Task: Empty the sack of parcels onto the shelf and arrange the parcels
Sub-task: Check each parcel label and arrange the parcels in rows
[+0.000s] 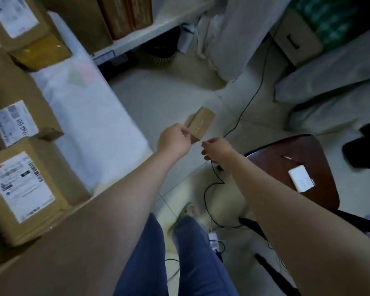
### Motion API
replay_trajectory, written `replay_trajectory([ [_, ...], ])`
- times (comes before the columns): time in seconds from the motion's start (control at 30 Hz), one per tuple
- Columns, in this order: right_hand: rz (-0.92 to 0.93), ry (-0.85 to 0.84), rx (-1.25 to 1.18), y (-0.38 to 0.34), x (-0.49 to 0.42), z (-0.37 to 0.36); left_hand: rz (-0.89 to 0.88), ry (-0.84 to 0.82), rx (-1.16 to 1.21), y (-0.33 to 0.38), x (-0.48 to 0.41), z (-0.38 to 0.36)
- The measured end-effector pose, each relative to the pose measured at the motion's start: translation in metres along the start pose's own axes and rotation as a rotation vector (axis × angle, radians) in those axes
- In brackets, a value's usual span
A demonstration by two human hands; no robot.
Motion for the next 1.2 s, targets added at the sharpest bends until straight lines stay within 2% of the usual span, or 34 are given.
replay_trajectory([
  [0.13, -0.106, 0.021, 0.065, 0.022, -0.051, 0.009, 0.049, -0.091, -0.111, -0.006, -0.027, -0.035],
  [0.23, -0.112, 0.037, 0.137, 0.022, -0.087, 0.012, 0.183, -0.174, -0.129, -0.013, -0.062, -0.057],
  [0.37, -0.139, 0.11, -0.067, 0.023, -0.152, 0.009, 0.333, -0.203, 0.021, -0.015, -0.123, -0.089],
  [0.47, -0.193, 0.046, -0.099, 0.035, -0.205, 0.001, 0.392, -0.181, 0.006, -0.018, -0.169, -0.124],
  [0.57, -0.235, 0.054, -0.154, 0.052, -0.261, -0.004, 0.425, -0.222, -0.057, -0.025, -0.218, -0.176],
  [0.77, -0.378, 0.021, -0.384, 0.101, -0.388, -0.023, 0.378, -0.283, -0.032, -0.048, -0.313, -0.287],
  [0.97, -0.352, -0.016, -0.467, 0.137, -0.484, -0.048, 0.365, -0.325, 0.091, -0.079, -0.392, -0.356],
  [1.07, -0.33, -0.077, -0.545, 0.142, -0.501, -0.058, 0.387, -0.367, 0.172, -0.083, -0.41, -0.371],
  [1.2, -0.349, -0.085, -0.658, 0.14, -0.476, -0.048, 0.356, -0.287, 0.219, -0.066, -0.387, -0.353],
])
Point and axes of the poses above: each hand's wrist, its own x-axis away from the middle knuckle, its own z-axis out of the back of the hand, y = z × x, the point moved 3 cm from there along -x, towards the middle knuckle, and after that the axes turned 11 degrees about -x, right-handed, at the moved point
